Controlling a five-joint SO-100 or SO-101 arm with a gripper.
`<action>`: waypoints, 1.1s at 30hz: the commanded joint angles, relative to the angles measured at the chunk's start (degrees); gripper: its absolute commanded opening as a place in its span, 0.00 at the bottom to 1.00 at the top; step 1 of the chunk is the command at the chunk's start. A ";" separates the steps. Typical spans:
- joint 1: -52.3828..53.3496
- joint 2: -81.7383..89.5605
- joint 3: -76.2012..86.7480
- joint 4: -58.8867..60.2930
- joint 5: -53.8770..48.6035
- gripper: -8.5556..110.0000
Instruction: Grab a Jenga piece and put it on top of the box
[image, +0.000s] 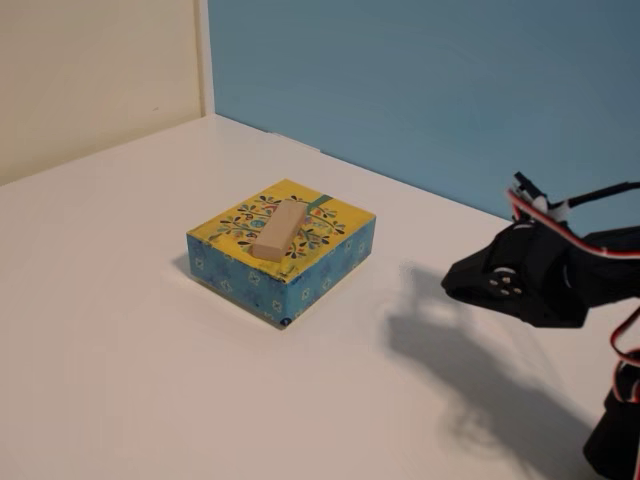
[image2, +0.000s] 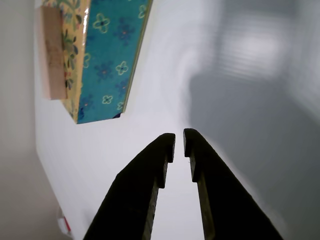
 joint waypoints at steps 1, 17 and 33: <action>1.14 0.53 -0.26 1.14 1.14 0.07; 3.08 0.44 -0.62 1.93 2.55 0.07; 3.25 0.44 -0.62 1.93 2.46 0.07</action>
